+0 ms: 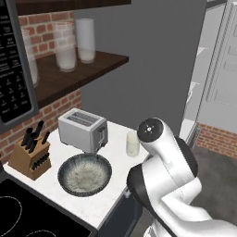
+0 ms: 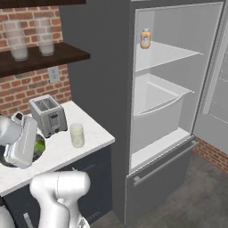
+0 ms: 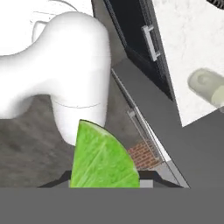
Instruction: Grab a lemon wedge from the fridge and one ice cube from the ice bowl, and put them in the glass of lemonade.
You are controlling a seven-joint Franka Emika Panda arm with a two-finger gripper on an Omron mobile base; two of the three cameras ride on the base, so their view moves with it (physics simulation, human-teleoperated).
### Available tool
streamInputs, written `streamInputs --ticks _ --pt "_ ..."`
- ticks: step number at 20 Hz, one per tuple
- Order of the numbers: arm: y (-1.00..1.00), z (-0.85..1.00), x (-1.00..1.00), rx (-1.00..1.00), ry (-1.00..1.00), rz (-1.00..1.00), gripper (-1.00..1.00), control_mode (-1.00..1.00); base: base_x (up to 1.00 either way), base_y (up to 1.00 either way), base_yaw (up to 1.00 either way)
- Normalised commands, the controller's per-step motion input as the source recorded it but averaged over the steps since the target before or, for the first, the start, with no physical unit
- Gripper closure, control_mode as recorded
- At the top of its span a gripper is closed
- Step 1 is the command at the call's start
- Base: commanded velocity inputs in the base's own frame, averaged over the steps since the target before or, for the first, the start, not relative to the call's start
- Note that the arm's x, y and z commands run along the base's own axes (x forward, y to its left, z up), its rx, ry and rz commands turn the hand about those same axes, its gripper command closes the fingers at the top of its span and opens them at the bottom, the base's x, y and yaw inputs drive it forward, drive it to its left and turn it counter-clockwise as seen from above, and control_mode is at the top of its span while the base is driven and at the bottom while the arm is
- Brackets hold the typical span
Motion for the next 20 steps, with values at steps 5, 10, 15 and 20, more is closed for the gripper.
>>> streamInputs --ticks 5,10,15,20 --pt "0.0 0.0 0.0 -0.24 0.0 0.52 1.0 -1.0 0.0 0.0 0.0" --pt "0.07 0.0 0.38 -0.12 0.0 0.35 1.0 -1.0 0.0 0.0 0.0" --pt "0.06 0.0 0.62 -0.05 0.09 0.16 1.0 -1.0 0.0 0.0 0.0" --pt "0.0 -0.03 0.8 -0.04 0.02 0.03 1.0 -1.0 0.0 0.0 0.0"
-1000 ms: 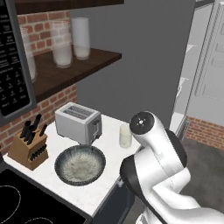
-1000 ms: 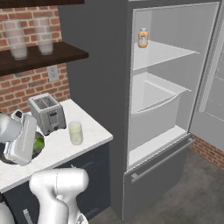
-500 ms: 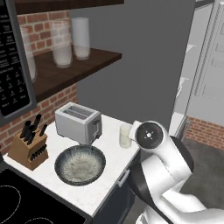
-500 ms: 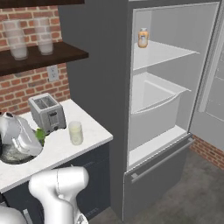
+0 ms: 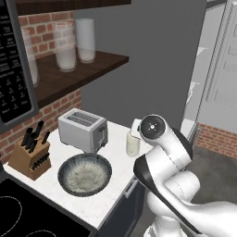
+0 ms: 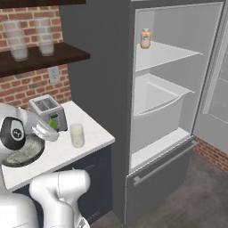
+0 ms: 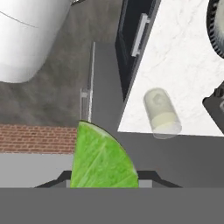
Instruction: Grab a lemon wedge from the fridge and one ice cube from the ice bowl, and put them in the glass of lemonade.
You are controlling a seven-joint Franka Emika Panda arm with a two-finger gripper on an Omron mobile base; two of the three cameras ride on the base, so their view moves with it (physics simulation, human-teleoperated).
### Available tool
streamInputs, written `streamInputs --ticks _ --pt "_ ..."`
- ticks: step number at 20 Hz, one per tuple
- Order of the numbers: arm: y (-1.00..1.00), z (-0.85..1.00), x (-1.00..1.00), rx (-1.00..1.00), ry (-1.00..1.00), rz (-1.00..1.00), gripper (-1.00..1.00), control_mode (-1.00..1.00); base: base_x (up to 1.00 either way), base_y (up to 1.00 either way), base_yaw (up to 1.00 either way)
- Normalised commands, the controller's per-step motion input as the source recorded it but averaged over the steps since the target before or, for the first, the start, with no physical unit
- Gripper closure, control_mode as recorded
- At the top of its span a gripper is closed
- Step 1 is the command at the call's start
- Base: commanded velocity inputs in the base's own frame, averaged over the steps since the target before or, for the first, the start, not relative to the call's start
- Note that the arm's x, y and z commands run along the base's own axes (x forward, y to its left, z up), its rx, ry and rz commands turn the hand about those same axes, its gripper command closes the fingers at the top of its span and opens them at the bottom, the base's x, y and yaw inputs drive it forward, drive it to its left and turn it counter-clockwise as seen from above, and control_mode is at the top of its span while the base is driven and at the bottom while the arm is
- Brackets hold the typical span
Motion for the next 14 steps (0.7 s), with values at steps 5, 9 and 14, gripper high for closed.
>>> streamInputs --ticks 5,9,14 --pt "0.0 -0.31 0.62 -0.11 0.0 0.0 1.0 -1.0 0.0 0.0 0.0" --pt "0.0 -0.46 0.4 -0.16 0.0 0.0 1.0 -1.0 0.0 0.0 0.0" --pt "0.0 -0.2 0.56 -0.12 0.0 0.01 1.0 -1.0 0.0 0.0 0.0"
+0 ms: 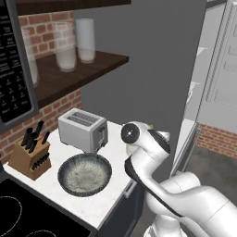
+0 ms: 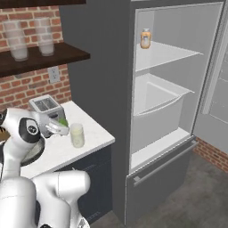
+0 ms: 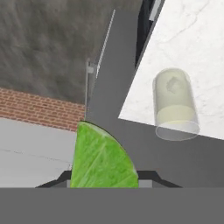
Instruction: Grab a lemon wedge from the fridge and one ice cube from the ice bowl, and put them in the glass of lemonade.
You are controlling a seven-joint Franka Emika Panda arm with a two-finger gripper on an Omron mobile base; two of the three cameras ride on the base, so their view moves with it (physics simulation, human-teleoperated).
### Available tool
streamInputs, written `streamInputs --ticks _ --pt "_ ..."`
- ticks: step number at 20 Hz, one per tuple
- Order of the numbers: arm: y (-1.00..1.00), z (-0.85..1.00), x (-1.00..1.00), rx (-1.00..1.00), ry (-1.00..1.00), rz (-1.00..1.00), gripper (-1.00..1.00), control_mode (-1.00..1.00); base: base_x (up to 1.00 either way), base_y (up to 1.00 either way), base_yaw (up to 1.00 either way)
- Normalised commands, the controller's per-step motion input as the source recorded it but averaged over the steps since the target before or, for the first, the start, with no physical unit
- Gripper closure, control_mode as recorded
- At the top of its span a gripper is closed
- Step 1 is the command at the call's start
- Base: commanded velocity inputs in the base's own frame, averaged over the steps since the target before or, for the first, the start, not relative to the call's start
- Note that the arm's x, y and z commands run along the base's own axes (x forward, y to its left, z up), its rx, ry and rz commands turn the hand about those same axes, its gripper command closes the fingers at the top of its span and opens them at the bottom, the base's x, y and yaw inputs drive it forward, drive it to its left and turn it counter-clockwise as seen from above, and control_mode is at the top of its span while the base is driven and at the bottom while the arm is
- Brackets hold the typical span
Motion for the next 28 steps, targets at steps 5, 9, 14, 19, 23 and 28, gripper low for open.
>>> streamInputs --ticks 5,9,14,19,23,28 --pt "0.02 0.0 0.54 -0.02 0.01 0.0 1.0 -1.0 0.0 0.0 0.0" --pt "0.2 0.0 0.43 0.0 0.01 0.0 1.0 -1.0 0.0 0.0 0.0" --pt "0.24 -0.03 0.39 0.0 0.02 0.0 1.0 -1.0 0.0 0.0 0.0" --pt "0.11 -0.07 0.44 0.0 0.0 0.0 1.0 -1.0 0.0 0.0 0.0" --pt "0.01 -0.12 0.39 -0.01 0.0 0.0 1.0 -1.0 0.0 0.0 0.0" --pt "0.0 -0.27 0.34 -0.03 0.0 0.0 1.0 -1.0 0.0 0.0 0.0"
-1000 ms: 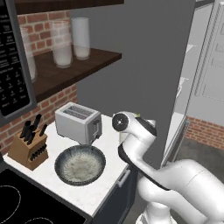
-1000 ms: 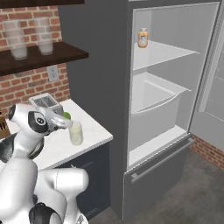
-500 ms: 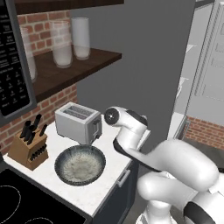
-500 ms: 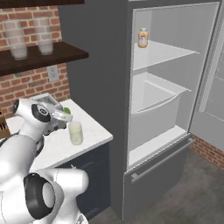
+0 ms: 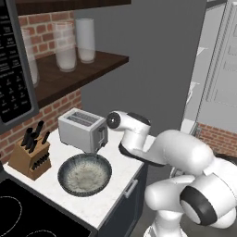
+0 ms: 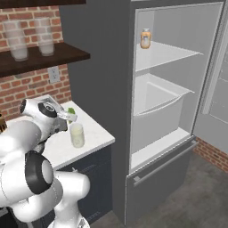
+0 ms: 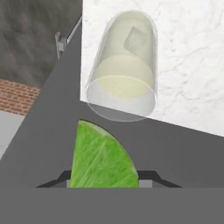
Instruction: Grab a lemon wedge from the fridge and one ice cube from the ice bowl, and put them in the glass of lemonade.
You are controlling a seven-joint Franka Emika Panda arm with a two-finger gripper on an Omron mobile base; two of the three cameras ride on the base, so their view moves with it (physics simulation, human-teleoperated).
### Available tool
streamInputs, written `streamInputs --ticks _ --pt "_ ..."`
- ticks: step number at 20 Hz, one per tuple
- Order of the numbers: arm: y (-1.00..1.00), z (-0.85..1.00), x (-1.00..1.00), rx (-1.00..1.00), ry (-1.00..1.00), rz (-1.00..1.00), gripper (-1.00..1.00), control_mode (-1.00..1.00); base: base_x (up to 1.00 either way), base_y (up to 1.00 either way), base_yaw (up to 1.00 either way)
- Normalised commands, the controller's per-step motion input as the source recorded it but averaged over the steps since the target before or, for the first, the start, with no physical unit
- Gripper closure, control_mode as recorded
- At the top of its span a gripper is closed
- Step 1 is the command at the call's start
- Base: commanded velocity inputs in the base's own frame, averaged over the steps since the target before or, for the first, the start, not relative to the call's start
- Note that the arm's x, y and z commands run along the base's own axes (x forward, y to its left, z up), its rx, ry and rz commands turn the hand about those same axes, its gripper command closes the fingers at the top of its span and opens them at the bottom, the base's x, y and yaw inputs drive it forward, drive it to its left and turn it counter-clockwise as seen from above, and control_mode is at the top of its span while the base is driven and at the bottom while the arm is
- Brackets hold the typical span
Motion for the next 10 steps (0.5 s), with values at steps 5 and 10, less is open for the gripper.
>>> streamInputs --ticks 5,10 --pt "0.0 -0.36 0.28 -0.05 0.0 0.0 1.0 -1.0 0.0 0.0 0.0" --pt "0.0 -0.27 0.25 -0.03 0.0 0.0 1.0 -1.0 0.0 0.0 0.0"
